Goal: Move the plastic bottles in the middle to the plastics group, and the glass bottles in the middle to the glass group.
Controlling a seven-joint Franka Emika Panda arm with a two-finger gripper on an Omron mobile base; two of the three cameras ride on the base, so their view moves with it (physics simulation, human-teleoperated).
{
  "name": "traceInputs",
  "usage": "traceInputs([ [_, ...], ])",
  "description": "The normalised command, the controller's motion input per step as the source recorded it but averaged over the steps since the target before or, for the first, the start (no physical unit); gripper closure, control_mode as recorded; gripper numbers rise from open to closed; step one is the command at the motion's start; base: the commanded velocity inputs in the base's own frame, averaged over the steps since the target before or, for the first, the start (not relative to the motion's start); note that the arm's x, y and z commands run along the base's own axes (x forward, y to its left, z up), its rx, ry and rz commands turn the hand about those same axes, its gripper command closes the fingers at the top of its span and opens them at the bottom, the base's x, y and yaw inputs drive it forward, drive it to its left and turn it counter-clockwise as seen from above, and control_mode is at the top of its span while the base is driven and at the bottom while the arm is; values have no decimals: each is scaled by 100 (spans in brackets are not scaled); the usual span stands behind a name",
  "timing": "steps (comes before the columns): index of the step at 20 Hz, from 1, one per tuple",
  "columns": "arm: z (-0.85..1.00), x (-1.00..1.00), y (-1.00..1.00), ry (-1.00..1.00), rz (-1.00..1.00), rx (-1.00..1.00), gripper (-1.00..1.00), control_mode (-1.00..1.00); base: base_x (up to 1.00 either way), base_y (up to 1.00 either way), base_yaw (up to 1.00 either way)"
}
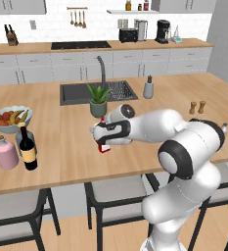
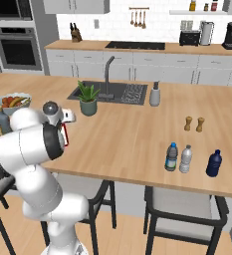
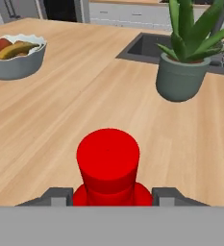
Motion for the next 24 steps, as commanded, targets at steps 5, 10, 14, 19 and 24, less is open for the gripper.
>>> traceInputs([
  [5, 7, -19, 35, -13, 17, 9, 100, -100, 0, 0, 0],
  [10, 30, -8, 75, 2, 35, 0, 100, -100, 0, 0, 0],
  [14, 10, -4, 92, 5, 41, -2, 100, -100, 0, 0, 0],
  [19, -10, -28, 66, -1, 37, -1, 100, -100, 0, 0, 0],
  [24, -17, -10, 39, -16, 26, 0, 100, -100, 0, 0, 0],
])
